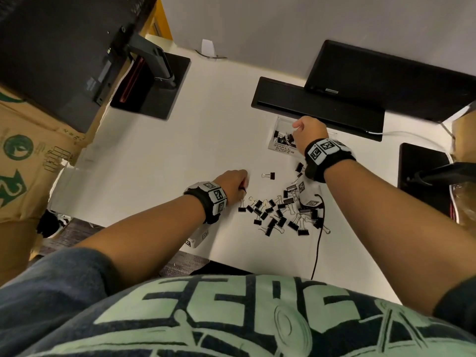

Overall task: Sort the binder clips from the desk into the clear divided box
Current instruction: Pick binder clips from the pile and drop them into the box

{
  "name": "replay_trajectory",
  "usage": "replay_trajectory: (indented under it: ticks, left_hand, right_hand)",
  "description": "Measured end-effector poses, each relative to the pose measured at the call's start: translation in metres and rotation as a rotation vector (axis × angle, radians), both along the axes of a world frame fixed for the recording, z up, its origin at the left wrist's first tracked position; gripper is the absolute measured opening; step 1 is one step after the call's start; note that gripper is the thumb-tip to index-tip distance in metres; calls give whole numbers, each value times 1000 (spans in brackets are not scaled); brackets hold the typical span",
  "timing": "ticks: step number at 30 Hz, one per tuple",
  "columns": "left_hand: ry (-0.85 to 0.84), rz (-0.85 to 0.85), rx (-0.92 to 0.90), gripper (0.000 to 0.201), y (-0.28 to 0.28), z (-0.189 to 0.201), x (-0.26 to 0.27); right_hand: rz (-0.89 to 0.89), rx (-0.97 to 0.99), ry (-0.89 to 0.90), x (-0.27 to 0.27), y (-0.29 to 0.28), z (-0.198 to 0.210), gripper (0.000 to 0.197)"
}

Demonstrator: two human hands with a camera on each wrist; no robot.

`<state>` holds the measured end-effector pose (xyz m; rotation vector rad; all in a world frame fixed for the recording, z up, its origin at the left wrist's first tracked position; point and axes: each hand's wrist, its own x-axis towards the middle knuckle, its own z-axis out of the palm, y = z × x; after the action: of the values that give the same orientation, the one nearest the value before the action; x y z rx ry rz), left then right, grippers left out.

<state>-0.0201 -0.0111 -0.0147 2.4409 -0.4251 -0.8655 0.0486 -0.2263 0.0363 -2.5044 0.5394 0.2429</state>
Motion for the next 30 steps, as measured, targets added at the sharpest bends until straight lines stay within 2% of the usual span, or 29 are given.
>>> replay_trajectory:
  ticks: [4, 7, 9, 12, 17, 20, 23, 26, 30]
  left_hand:
    - [-27, 75, -34, 13, -2, 2, 8]
    - [-77, 119, -65, 21, -11, 11, 23]
    - [-116, 136, -85, 26, -21, 21, 36]
    - [-142, 124, -112, 35, -42, 36, 56]
    - [-177, 29, -87, 42, -85, 52, 82]
    - [-204, -29, -24, 42, -108, 52, 91]
    - [-187, -64, 33, 49, -120, 49, 98]
    - [-178, -60, 55, 53, -125, 46, 102]
    - [-183, -49, 32, 56, -121, 45, 98]
  right_hand:
    - [140, -61, -77, -15, 19, 4, 33]
    - [329, -49, 77, -38, 35, -13, 26]
    - [392, -61, 172, -53, 37, -33, 22]
    - [433, -109, 221, -67, 34, -53, 36]
    - [370, -32, 146, -80, 30, -58, 23]
    - [273, 77, 103, -86, 20, -54, 7]
    - [90, 262, 101, -93, 8, -48, 12]
    - [-9, 407, 145, -94, -5, -45, 23]
    - [-252, 720, 219, -96, -12, -41, 20]
